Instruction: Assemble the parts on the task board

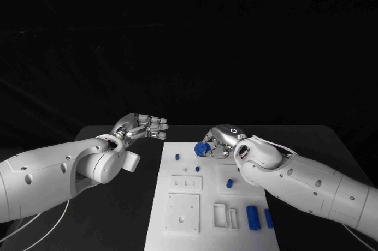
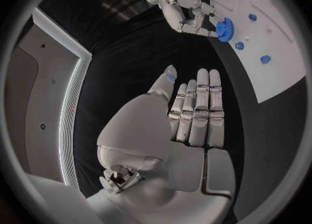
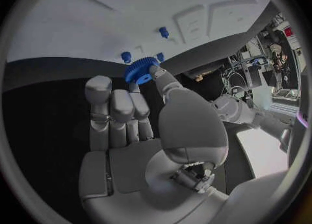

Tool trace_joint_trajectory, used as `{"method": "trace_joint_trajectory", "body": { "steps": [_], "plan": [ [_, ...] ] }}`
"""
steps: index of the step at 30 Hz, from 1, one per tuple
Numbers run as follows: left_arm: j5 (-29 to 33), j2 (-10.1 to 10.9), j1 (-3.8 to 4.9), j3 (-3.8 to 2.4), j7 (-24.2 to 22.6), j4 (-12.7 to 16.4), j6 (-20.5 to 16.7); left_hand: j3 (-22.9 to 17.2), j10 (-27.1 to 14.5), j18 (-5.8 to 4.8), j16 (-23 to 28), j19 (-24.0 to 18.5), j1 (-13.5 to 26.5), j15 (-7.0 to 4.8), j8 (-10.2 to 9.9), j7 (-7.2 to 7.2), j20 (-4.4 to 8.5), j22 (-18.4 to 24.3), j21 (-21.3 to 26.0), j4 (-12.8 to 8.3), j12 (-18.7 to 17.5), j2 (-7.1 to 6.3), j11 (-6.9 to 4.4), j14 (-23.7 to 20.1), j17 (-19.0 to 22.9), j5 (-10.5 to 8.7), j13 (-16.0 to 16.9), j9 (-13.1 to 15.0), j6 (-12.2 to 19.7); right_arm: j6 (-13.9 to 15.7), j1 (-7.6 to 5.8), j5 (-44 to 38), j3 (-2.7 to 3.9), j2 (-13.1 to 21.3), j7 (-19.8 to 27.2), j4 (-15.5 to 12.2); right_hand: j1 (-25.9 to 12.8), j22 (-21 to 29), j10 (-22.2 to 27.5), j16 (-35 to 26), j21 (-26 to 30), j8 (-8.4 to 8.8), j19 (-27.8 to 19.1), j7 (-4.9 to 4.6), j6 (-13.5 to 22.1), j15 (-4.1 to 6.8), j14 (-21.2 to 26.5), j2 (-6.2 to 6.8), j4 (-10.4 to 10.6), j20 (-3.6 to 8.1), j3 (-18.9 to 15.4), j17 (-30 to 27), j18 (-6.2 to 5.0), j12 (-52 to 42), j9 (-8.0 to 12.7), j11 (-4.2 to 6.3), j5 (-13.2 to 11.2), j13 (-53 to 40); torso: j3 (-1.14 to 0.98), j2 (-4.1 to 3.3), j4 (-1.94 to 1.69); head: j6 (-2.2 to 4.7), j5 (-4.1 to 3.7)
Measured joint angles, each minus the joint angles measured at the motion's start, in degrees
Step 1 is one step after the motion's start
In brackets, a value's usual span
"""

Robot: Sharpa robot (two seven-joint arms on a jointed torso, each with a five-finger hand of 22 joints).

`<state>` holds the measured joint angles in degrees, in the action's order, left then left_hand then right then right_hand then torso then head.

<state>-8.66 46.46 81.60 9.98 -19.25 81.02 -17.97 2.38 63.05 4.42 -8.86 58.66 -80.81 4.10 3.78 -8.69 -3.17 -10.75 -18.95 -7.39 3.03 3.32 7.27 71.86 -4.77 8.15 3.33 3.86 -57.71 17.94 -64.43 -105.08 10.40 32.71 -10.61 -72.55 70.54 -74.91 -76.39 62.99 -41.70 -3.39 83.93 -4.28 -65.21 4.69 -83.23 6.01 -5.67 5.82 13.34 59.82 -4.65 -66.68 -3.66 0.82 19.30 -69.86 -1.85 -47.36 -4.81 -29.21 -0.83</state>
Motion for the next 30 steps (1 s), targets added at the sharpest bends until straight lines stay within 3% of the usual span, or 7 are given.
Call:
{"method": "trace_joint_trajectory", "body": {
  "steps": [13,30],
  "plan": [
    [0.0,-0.2,0.01,0.0,0.0,-0.1,0.0,0.0,0.0,0.0,0.0,0.0,0.0,0.0,0.0,0.0,0.0,0.0,0.0,0.0,0.0,0.0,0.0,0.0,0.0,0.0,0.0,0.0,0.0,0.3,0.83,-2.0,-1.69,-3.7,-0.7,3.2,0.2,0.0,0.0,0.0,0.0,0.09,0.0,-0.2,-0.2,0.0,0.0,0.21,0.2,0.0,0.2,-0.1,0.22,0.0,0.0,0.0,-0.5,0.0,0.04,-0.03,-0.15,-0.25,0.18],
    [0.0,-0.5,0.0,0.0,0.1,-0.3,0.0,0.0,0.0,0.0,0.0,0.0,0.0,0.0,0.0,0.0,0.0,0.0,0.0,0.0,0.0,0.0,0.0,0.0,0.0,0.0,0.0,0.0,0.0,0.9,1.21,-4.1,-2.29,-6.7,-2.0,7.4,0.7,0.0,0.0,0.0,-0.2,0.14,0.0,-0.21,-0.1,0.0,0.0,0.66,1.0,0.0,1.0,-0.4,0.24,0.0,0.0,0.0,-1.9,0.1,0.01,0.0,-0.05,-0.4,0.22]
  ]
}}
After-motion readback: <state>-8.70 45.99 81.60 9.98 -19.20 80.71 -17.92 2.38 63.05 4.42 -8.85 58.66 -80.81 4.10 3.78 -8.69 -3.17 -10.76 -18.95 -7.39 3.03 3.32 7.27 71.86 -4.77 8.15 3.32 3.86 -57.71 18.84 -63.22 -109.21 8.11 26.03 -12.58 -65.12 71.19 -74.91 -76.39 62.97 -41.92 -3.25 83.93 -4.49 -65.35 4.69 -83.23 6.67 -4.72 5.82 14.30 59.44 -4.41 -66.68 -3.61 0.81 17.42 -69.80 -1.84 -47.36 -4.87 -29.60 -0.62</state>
